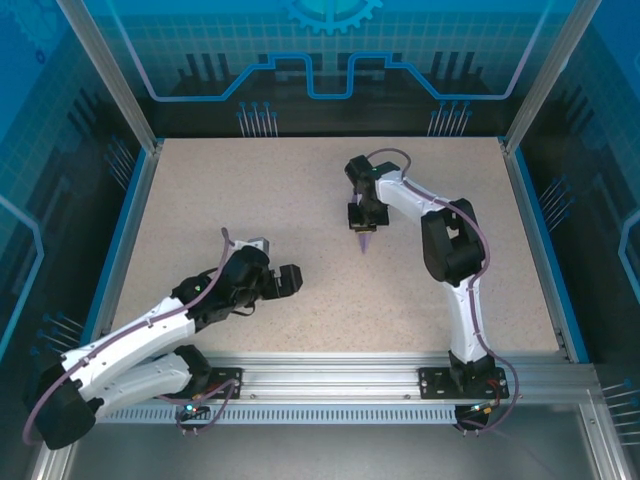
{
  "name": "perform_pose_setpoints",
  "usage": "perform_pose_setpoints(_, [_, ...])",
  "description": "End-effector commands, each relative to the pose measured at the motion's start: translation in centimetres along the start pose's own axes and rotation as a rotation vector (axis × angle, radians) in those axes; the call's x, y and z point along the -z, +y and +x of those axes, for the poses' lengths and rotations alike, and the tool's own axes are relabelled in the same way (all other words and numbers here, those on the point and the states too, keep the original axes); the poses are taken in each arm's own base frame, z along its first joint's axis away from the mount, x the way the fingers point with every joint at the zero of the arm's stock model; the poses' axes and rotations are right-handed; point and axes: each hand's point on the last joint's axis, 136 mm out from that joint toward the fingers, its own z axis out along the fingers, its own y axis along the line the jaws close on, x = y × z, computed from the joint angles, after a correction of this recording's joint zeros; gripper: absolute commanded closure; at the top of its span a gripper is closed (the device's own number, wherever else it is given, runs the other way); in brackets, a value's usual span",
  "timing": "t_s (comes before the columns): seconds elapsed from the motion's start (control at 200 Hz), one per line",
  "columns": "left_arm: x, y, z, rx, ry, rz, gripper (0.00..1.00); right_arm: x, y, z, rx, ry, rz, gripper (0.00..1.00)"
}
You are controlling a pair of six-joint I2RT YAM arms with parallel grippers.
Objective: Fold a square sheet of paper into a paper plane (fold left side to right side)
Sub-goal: Place the paper plane at the center of the table.
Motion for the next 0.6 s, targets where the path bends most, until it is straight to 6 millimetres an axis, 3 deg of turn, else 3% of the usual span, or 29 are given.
perform_pose_setpoints(0.0, [0.5, 1.5, 0.4, 0.018, -0.003, -0.045, 0.01, -0.5, -0.7, 0.6, 0.003, 0.062, 0.030, 0.94])
perform_pose_setpoints(0.205, [1.0, 2.2, 0.5, 0.030, -0.018, -0.054, 0.01, -1.0, -0.4, 0.8, 0.004, 0.068, 0.023, 0.92])
perform_pose_setpoints(0.595, [1.7, 2.6, 0.2, 0.034, -0.045, -0.068, 0.01, 0.0, 0.0, 0.8, 0.018, 0.052, 0.034, 0.84])
